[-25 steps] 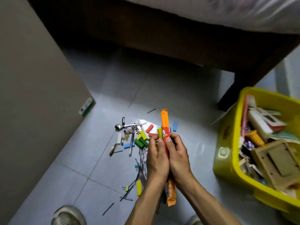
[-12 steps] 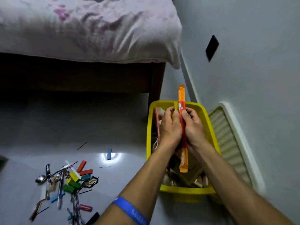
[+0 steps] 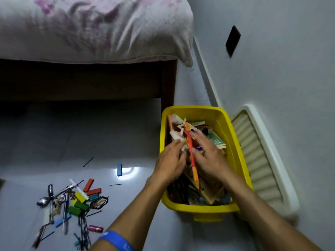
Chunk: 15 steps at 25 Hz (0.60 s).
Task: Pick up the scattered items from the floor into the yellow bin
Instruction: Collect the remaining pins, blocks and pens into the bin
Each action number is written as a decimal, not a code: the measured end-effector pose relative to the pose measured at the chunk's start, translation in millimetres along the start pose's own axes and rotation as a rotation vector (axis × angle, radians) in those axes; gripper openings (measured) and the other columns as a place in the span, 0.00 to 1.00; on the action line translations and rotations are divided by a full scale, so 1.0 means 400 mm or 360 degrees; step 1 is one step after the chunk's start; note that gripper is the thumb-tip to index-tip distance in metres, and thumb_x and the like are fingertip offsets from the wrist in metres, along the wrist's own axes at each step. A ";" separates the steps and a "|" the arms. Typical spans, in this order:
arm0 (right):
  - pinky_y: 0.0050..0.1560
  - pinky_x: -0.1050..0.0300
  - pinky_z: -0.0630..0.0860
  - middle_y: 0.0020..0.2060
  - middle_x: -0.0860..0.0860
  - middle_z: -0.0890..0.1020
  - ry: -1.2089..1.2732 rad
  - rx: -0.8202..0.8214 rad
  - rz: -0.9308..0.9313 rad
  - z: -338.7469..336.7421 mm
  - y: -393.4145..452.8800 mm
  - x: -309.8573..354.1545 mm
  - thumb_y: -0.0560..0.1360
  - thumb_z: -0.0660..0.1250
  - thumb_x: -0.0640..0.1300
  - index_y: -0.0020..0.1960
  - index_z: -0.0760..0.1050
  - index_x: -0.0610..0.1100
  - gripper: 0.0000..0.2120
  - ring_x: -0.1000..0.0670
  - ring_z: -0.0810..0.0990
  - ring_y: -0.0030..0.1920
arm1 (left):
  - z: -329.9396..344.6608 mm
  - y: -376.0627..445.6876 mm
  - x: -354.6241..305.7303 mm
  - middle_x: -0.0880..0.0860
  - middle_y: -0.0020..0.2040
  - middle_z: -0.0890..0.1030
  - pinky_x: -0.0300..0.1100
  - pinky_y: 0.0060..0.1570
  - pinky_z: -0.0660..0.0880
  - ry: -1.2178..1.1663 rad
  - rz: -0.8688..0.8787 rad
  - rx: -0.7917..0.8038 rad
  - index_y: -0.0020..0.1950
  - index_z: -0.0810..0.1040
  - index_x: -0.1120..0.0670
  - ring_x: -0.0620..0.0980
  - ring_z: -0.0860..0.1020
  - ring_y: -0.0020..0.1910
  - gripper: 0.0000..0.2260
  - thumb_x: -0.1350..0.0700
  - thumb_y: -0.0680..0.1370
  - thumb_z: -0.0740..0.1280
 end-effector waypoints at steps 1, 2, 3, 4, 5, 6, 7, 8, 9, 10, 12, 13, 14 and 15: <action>0.75 0.49 0.58 0.78 0.52 0.59 -0.0308 0.0209 -0.0040 0.053 -0.022 -0.007 0.82 0.57 0.50 0.78 0.57 0.53 0.25 0.51 0.57 0.77 | 0.027 -0.012 0.006 0.53 0.76 0.66 0.48 0.72 0.63 0.0189 0.0066 0.0149 0.76 0.66 0.50 0.52 0.64 0.74 0.21 0.53 0.82 0.58; 0.77 0.49 0.52 0.79 0.51 0.57 -0.0505 0.0276 -0.0007 0.083 -0.041 -0.020 0.83 0.54 0.51 0.79 0.54 0.52 0.25 0.50 0.53 0.78 | 0.036 -0.026 0.014 0.52 0.77 0.65 0.47 0.74 0.61 0.0244 0.0076 0.0191 0.76 0.65 0.50 0.52 0.62 0.75 0.21 0.53 0.82 0.59; 0.78 0.50 0.50 0.79 0.49 0.57 -0.0576 0.0205 0.0035 0.088 -0.052 -0.021 0.83 0.52 0.51 0.79 0.54 0.51 0.25 0.49 0.52 0.79 | 0.022 -0.037 0.019 0.52 0.77 0.65 0.44 0.73 0.60 0.0175 0.0040 0.0121 0.76 0.66 0.50 0.50 0.62 0.75 0.21 0.53 0.82 0.59; 0.77 0.49 0.50 0.79 0.49 0.58 -0.0528 0.0058 0.0032 0.080 -0.060 -0.003 0.83 0.52 0.50 0.79 0.56 0.50 0.24 0.48 0.53 0.79 | -0.006 -0.049 0.023 0.51 0.76 0.66 0.41 0.71 0.60 0.0053 -0.0006 -0.0003 0.75 0.67 0.50 0.48 0.64 0.75 0.21 0.53 0.82 0.60; 0.77 0.48 0.52 0.79 0.48 0.58 -0.0465 -0.0057 -0.0021 0.074 -0.068 0.037 0.83 0.53 0.50 0.78 0.59 0.49 0.23 0.46 0.54 0.78 | -0.042 -0.066 0.034 0.50 0.75 0.68 0.39 0.70 0.61 -0.0050 -0.0048 -0.0138 0.75 0.68 0.50 0.47 0.65 0.74 0.20 0.54 0.82 0.60; 0.77 0.46 0.55 0.78 0.47 0.60 -0.0429 -0.0140 -0.0104 0.081 -0.075 0.094 0.82 0.54 0.49 0.77 0.63 0.47 0.23 0.45 0.57 0.78 | -0.081 -0.090 0.053 0.50 0.74 0.69 0.38 0.70 0.61 -0.0082 -0.0089 -0.0234 0.74 0.69 0.51 0.47 0.66 0.73 0.20 0.54 0.82 0.59; 0.76 0.45 0.58 0.77 0.45 0.63 -0.0390 -0.0202 -0.0180 0.088 -0.082 0.144 0.81 0.54 0.49 0.75 0.66 0.46 0.23 0.44 0.59 0.77 | -0.109 -0.115 0.069 0.50 0.74 0.70 0.39 0.70 0.62 -0.0107 -0.0126 -0.0270 0.74 0.69 0.51 0.48 0.67 0.73 0.20 0.54 0.82 0.59; 0.75 0.45 0.59 0.75 0.44 0.65 -0.0329 -0.0218 -0.0253 0.110 -0.088 0.202 0.80 0.55 0.48 0.73 0.68 0.44 0.23 0.43 0.62 0.76 | -0.136 -0.148 0.098 0.51 0.74 0.70 0.39 0.70 0.63 -0.0137 -0.0183 -0.0287 0.74 0.69 0.51 0.48 0.67 0.72 0.19 0.55 0.82 0.59; 0.74 0.47 0.60 0.75 0.44 0.67 -0.0266 -0.0185 -0.0302 0.147 -0.096 0.260 0.80 0.57 0.46 0.72 0.69 0.43 0.22 0.44 0.63 0.75 | -0.166 -0.188 0.137 0.50 0.74 0.70 0.37 0.69 0.62 -0.0155 -0.0259 -0.0305 0.75 0.68 0.51 0.48 0.67 0.72 0.19 0.55 0.82 0.59; 0.73 0.50 0.60 0.74 0.45 0.68 -0.0226 -0.0124 -0.0326 0.193 -0.106 0.308 0.80 0.59 0.44 0.72 0.70 0.44 0.20 0.45 0.64 0.75 | -0.195 -0.230 0.181 0.50 0.74 0.70 0.36 0.67 0.61 -0.0150 -0.0339 -0.0326 0.75 0.67 0.50 0.47 0.67 0.73 0.20 0.54 0.83 0.59; 0.72 0.54 0.61 0.74 0.48 0.68 -0.0216 0.0036 -0.0377 0.304 -0.128 0.386 0.80 0.61 0.43 0.71 0.70 0.45 0.20 0.47 0.65 0.73 | -0.260 -0.321 0.289 0.49 0.75 0.68 0.35 0.66 0.59 -0.0115 -0.0506 -0.0379 0.75 0.67 0.49 0.47 0.65 0.73 0.20 0.53 0.83 0.59; 0.72 0.54 0.62 0.74 0.49 0.68 -0.0236 0.0131 -0.0387 0.368 -0.137 0.412 0.80 0.61 0.44 0.71 0.70 0.47 0.20 0.48 0.66 0.73 | -0.289 -0.370 0.351 0.49 0.75 0.68 0.36 0.67 0.60 -0.0104 -0.0586 -0.0406 0.75 0.67 0.49 0.47 0.65 0.74 0.20 0.52 0.83 0.59; 0.71 0.55 0.63 0.74 0.50 0.68 -0.0261 0.0237 -0.0379 0.435 -0.144 0.426 0.80 0.61 0.46 0.71 0.70 0.49 0.19 0.49 0.66 0.73 | -0.315 -0.417 0.415 0.50 0.75 0.68 0.38 0.68 0.61 -0.0100 -0.0667 -0.0428 0.75 0.67 0.50 0.48 0.65 0.74 0.20 0.53 0.82 0.59; 0.71 0.56 0.63 0.74 0.52 0.68 -0.0282 0.0347 -0.0357 0.495 -0.148 0.428 0.81 0.61 0.47 0.72 0.69 0.50 0.19 0.50 0.67 0.72 | -0.336 -0.457 0.470 0.50 0.75 0.69 0.40 0.70 0.62 -0.0102 -0.0735 -0.0437 0.75 0.67 0.50 0.48 0.65 0.73 0.20 0.54 0.82 0.59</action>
Point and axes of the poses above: each hand's wrist, its own y-axis towards the middle knuckle, its own z-axis out of the palm, x = y × z, the point moved 8 cm from there along y, towards the middle knuckle
